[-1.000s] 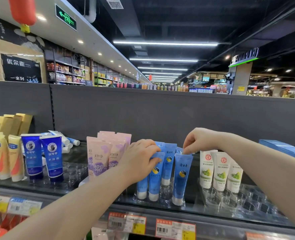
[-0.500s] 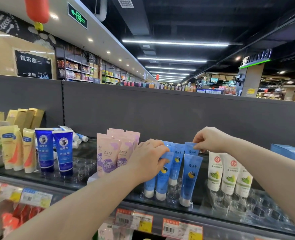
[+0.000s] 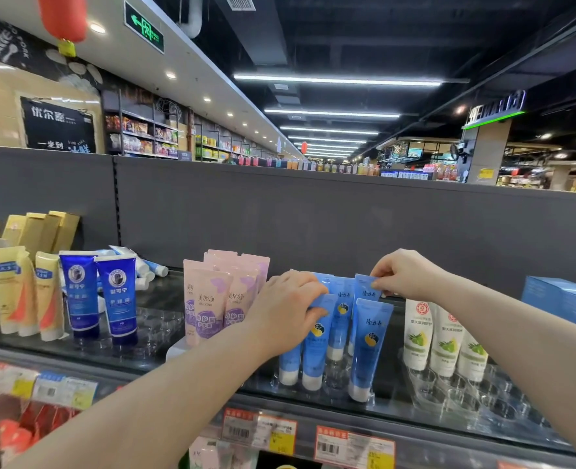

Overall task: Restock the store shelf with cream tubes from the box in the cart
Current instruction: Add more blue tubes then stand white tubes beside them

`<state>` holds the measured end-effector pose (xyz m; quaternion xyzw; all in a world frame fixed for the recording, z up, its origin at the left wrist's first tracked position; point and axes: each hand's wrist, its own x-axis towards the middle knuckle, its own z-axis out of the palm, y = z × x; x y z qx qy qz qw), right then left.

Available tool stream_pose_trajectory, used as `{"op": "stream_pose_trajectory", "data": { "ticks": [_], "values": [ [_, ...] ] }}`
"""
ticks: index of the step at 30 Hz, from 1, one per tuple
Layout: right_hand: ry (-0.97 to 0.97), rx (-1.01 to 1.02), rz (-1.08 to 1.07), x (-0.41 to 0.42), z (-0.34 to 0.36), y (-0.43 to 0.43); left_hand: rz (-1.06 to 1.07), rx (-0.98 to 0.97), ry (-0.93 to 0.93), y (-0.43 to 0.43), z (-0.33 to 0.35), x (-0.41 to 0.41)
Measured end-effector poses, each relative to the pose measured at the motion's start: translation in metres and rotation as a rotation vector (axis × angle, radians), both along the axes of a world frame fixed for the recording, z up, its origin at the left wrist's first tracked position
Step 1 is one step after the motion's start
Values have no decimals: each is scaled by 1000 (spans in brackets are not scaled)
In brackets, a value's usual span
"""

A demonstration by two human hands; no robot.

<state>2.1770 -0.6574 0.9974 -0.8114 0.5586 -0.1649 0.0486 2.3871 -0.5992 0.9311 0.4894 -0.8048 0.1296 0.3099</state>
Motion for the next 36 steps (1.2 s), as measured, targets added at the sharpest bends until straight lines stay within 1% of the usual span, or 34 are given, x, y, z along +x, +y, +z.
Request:
{"op": "stream_pose_trajectory", "data": {
  "ticks": [5,10,13,16,17,19,21,23,30,36],
  "values": [
    [68,56,-14,1,-5,-3,1,6,4,0,0,0],
    [59,80,3,1,-1,-2,1,-1,11,2,1,1],
    [92,19,-5,-3,1,-1,-3,-2,17,4,0,2],
    [14,-70,44,-5,6,10,4,-6,44,3,0,4],
    [-15,-59,74,-5,9,16,10,-6,45,3,-1,5],
    [-13,43,117,-4,12,30,18,-2,43,4,-2,7],
    [92,162,128,-4,10,40,21,1,50,6,-2,7],
    [175,197,142,-5,4,44,25,7,48,7,-2,7],
    [86,61,93,-11,10,39,21,13,17,7,0,4],
    [104,9,62,-8,5,31,30,32,13,7,-1,6]
  ]
}}
